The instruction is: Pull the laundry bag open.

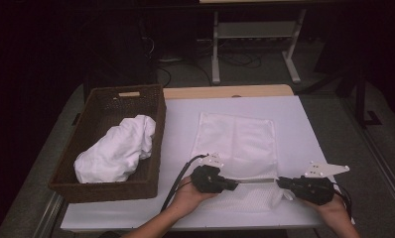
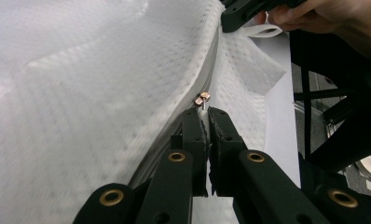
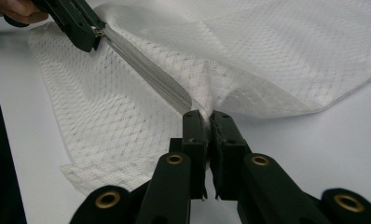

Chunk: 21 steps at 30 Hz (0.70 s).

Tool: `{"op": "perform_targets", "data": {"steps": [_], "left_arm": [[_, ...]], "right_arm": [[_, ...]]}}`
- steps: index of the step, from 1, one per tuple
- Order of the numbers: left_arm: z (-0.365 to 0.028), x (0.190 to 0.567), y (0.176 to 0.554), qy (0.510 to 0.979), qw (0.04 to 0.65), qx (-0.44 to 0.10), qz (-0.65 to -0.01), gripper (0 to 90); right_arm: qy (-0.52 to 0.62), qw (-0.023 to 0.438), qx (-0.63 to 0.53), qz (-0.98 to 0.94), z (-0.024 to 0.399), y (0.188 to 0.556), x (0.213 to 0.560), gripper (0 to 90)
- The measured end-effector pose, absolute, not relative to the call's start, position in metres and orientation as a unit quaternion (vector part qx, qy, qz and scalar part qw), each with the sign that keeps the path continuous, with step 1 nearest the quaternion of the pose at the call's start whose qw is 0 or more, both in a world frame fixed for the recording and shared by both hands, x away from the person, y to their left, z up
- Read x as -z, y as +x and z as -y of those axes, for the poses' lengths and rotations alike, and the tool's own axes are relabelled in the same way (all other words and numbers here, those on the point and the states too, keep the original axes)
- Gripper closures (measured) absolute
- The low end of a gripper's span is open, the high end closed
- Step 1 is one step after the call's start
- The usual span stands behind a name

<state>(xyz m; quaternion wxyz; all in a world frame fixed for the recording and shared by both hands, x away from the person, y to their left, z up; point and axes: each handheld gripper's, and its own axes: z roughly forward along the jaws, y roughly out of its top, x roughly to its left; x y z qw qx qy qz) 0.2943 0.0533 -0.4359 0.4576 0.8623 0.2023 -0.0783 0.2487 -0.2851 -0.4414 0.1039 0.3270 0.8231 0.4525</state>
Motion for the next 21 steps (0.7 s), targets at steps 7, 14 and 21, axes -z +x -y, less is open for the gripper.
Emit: {"op": "perform_targets", "data": {"steps": [7,14,21], "left_arm": [[-0.069,0.436,0.293,0.859,0.459,0.072,-0.215,86.6],[-0.083,0.437,0.293,0.858,0.457,0.065,-0.226,86.6],[-0.092,0.436,0.293,0.857,0.456,0.062,-0.233,86.6]], "right_arm": [[0.331,0.105,-0.449,-0.823,0.286,0.249,0.442,84.9],[0.334,0.107,-0.450,-0.821,0.287,0.250,0.442,84.8],[0.333,0.107,-0.450,-0.821,0.287,0.250,0.442,84.8]]}}
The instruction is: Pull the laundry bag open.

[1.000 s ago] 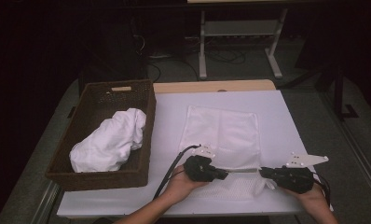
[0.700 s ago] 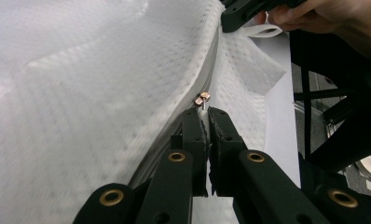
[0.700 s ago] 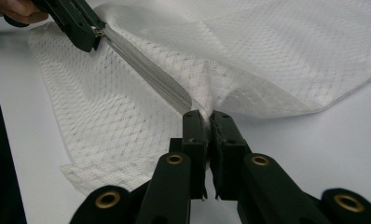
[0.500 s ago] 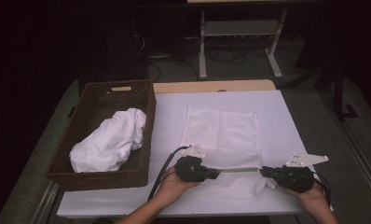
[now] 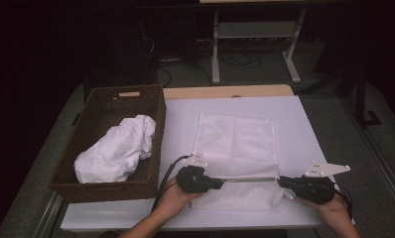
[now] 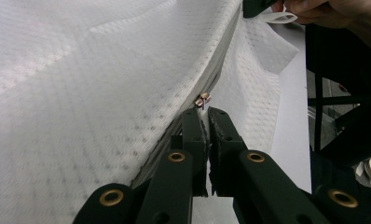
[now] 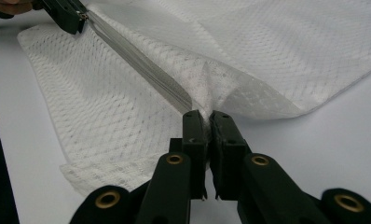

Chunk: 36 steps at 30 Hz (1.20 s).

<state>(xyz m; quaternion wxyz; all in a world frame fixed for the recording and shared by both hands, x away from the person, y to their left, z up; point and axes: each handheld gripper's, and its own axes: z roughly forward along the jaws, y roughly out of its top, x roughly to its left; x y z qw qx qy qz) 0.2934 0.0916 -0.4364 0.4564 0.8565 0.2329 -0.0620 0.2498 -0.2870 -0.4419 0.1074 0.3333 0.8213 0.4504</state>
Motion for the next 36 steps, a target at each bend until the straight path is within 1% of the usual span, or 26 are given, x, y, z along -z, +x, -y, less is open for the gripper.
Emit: {"op": "perform_targets", "data": {"steps": [8,12,33,36], "left_arm": [[-0.105,0.436,0.293,0.855,0.455,0.056,-0.243,86.6],[-0.112,0.438,0.293,0.846,0.466,0.060,-0.254,86.6],[-0.116,0.444,0.293,0.850,0.453,0.052,-0.265,86.6],[-0.117,0.444,0.294,0.850,0.451,0.051,-0.269,86.6]], "right_arm": [[0.334,0.108,-0.450,-0.821,0.287,0.249,0.441,84.8],[0.336,0.108,-0.450,-0.820,0.287,0.250,0.441,84.8],[0.348,0.120,-0.433,-0.823,0.293,0.253,0.444,84.8],[0.353,0.127,-0.428,-0.822,0.295,0.253,0.444,84.8]]}}
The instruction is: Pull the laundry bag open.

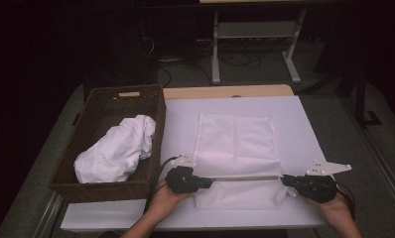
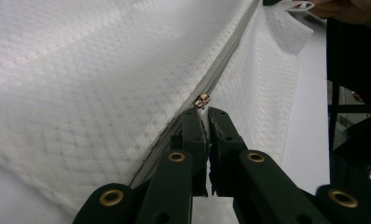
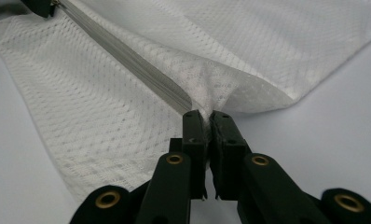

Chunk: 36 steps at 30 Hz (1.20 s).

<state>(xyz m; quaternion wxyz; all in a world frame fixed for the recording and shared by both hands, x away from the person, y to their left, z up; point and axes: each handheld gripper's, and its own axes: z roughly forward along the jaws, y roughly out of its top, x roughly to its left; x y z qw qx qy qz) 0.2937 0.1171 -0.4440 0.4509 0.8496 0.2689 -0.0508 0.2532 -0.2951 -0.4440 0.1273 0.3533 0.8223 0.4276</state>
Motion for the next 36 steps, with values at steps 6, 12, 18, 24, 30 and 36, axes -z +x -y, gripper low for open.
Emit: {"op": "perform_targets", "data": {"steps": [6,12,18,24,30,36], "left_arm": [[-0.118,0.446,0.295,0.850,0.448,0.050,-0.273,86.6],[-0.117,0.446,0.295,0.851,0.444,0.045,-0.276,86.6],[-0.120,0.447,0.297,0.849,0.441,0.039,-0.288,86.6],[-0.120,0.448,0.297,0.850,0.437,0.035,-0.293,86.6],[-0.119,0.448,0.297,0.850,0.434,0.028,-0.296,86.5],[-0.119,0.445,0.296,0.845,0.443,0.015,-0.299,74.7]], "right_arm": [[0.370,0.137,-0.421,-0.817,0.307,0.253,0.445,84.9],[0.379,0.144,-0.412,-0.816,0.313,0.255,0.448,84.8],[0.391,0.150,-0.407,-0.812,0.319,0.256,0.450,84.8],[0.398,0.155,-0.402,-0.810,0.323,0.256,0.451,84.8],[0.401,0.157,-0.400,-0.809,0.326,0.255,0.451,84.8],[0.398,0.150,-0.399,-0.812,0.324,0.255,0.451,81.3]]}}
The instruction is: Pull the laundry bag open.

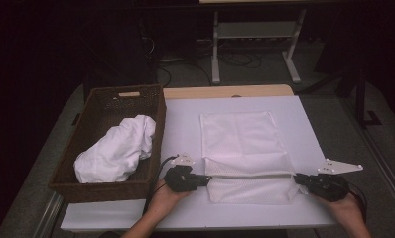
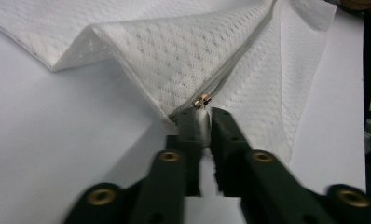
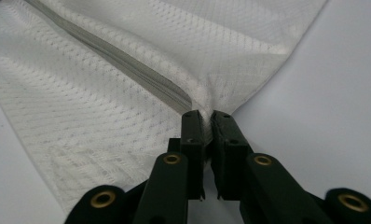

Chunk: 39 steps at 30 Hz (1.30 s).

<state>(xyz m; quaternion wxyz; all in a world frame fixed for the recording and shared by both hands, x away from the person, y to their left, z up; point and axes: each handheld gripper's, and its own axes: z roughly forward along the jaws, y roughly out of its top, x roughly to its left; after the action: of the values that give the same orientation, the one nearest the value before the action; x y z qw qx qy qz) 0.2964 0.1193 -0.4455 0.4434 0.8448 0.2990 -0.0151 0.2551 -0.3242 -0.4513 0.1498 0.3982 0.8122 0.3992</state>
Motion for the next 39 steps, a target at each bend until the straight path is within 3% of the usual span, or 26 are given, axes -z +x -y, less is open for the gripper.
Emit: {"op": "perform_targets", "data": {"steps": [5,8,21,34,39], "left_arm": [[-0.117,0.436,0.297,0.840,0.455,0.002,-0.296,57.8],[-0.115,0.431,0.302,0.838,0.458,-0.009,-0.297,54.1],[-0.102,0.418,0.343,0.833,0.438,-0.074,-0.331,52.8],[-0.099,0.445,0.390,0.829,0.387,-0.106,-0.390,53.3],[-0.096,0.451,0.394,0.828,0.385,-0.116,-0.390,62.4]], "right_arm": [[0.398,0.138,-0.414,-0.807,0.322,0.256,0.444,58.9],[0.397,0.140,-0.412,-0.808,0.317,0.261,0.438,54.8],[0.444,0.169,-0.381,-0.793,0.310,0.326,0.431,56.8],[0.462,0.177,-0.361,-0.791,0.308,0.364,0.446,57.9],[0.462,0.175,-0.345,-0.798,0.304,0.367,0.450,59.4]]}}
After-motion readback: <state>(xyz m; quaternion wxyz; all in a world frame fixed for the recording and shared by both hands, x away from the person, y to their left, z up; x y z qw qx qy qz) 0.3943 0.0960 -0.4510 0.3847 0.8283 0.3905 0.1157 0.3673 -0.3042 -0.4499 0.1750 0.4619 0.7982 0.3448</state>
